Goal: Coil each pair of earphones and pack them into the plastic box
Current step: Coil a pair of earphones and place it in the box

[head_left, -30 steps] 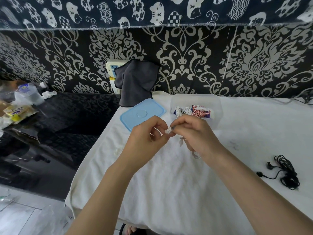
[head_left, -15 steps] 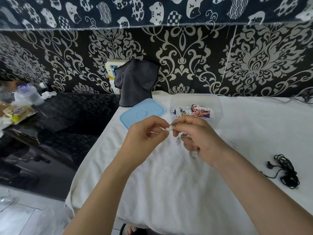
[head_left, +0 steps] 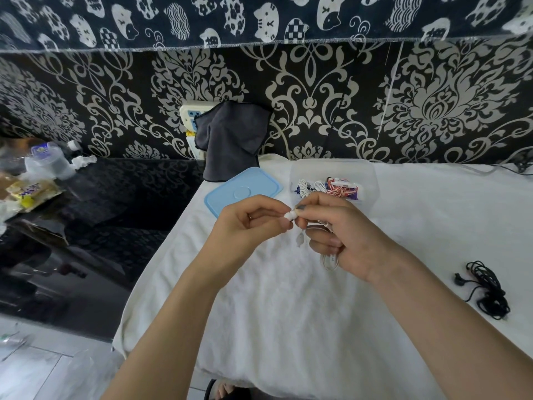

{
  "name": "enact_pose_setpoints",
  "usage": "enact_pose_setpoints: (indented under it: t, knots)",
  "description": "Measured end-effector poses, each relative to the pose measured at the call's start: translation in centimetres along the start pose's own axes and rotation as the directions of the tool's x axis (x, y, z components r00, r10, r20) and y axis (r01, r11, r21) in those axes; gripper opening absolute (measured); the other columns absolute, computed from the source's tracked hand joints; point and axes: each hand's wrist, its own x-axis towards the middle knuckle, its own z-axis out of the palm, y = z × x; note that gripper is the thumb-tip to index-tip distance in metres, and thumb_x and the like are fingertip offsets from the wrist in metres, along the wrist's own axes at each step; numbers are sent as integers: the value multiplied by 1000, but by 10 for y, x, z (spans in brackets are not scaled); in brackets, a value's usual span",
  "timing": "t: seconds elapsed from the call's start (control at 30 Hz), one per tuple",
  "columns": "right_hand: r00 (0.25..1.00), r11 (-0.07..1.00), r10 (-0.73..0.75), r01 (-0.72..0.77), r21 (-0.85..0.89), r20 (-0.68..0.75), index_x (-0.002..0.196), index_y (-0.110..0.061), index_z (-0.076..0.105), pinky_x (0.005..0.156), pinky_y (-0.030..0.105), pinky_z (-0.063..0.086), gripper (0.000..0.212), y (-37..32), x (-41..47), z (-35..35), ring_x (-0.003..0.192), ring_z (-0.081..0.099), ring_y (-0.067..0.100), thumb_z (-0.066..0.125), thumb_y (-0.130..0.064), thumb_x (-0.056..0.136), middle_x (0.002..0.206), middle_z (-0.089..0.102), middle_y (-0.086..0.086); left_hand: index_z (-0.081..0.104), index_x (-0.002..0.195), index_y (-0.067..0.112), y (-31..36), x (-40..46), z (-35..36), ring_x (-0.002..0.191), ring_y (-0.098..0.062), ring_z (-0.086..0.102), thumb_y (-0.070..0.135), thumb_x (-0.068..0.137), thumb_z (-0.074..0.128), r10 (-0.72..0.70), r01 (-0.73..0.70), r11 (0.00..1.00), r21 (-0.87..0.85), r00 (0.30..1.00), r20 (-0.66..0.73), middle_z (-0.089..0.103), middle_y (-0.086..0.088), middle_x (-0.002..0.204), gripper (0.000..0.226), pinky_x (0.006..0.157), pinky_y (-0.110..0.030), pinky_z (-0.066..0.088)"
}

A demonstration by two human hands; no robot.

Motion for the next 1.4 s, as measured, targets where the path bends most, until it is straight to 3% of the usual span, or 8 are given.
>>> enact_pose_setpoints:
  t: [0.13,0.27,0.47,0.87,1.07,1.2,1.27,1.4]
  knots:
    - [999,999,20,-22,39,43,73,-13,64,40,21,15,19,-1,-1,0,37,19,7,61,-6,90,67,57,3,72,95,7,-1,2,-3,89,-21,70,1,84,71,-43,53,992,-116,995,85,75,-14,95,12,90,-29,56]
    - [998,997,44,-47,58,53,70,-14,65,40,21,14,24,0,-2,-2,36,19,6,60,-5,91,67,57,3,71,94,9,-4,4,-4,86,-19,69,0,86,71,-105,127,976,-179,987,124,74,-13,94,11,91,-29,55]
    - [998,997,42,-44,57,39,73,-13,64,40,21,13,20,0,-1,-3,37,20,6,62,-6,91,70,59,4,70,90,8,-3,3,-2,87,-21,70,-8,87,69,-70,80,986,-144,995,71,75,-15,92,16,93,-32,56]
    - [996,985,86,-87,147,16,82,-11,62,36,17,18,13,0,0,-3,35,21,4,58,-8,94,68,62,1,65,91,6,-4,7,6,82,-15,65,10,85,68,-100,131,947,-293,988,120,70,-8,85,7,92,-26,56]
    - [990,944,141,-139,298,16,75,-11,62,37,16,15,22,2,1,-3,35,21,3,56,-9,96,69,59,2,65,97,3,-11,13,10,81,-19,60,7,96,62,-72,75,980,-184,997,22,64,-10,81,5,89,-30,54]
    - [982,899,185,-178,401,20,68,-10,69,38,16,13,29,3,4,-2,33,21,3,57,-10,94,72,61,0,66,103,6,-12,13,9,84,-19,63,12,102,55,-119,113,982,-153,993,-29,67,-10,91,12,88,-33,53]
    - [980,852,198,-190,487,36,72,-7,64,36,16,13,17,2,5,-1,31,21,4,60,-11,88,73,60,0,67,107,7,-14,13,9,87,-20,67,12,105,48,-164,157,982,-107,985,-56,71,-10,98,21,87,-37,53]
    - [980,791,183,-197,579,83,77,-7,55,37,16,12,11,2,6,-2,30,23,5,64,-12,80,74,57,-1,69,116,13,-18,8,12,101,-18,70,4,99,46,-223,220,975,43,970,94,75,-6,115,30,95,-36,53]
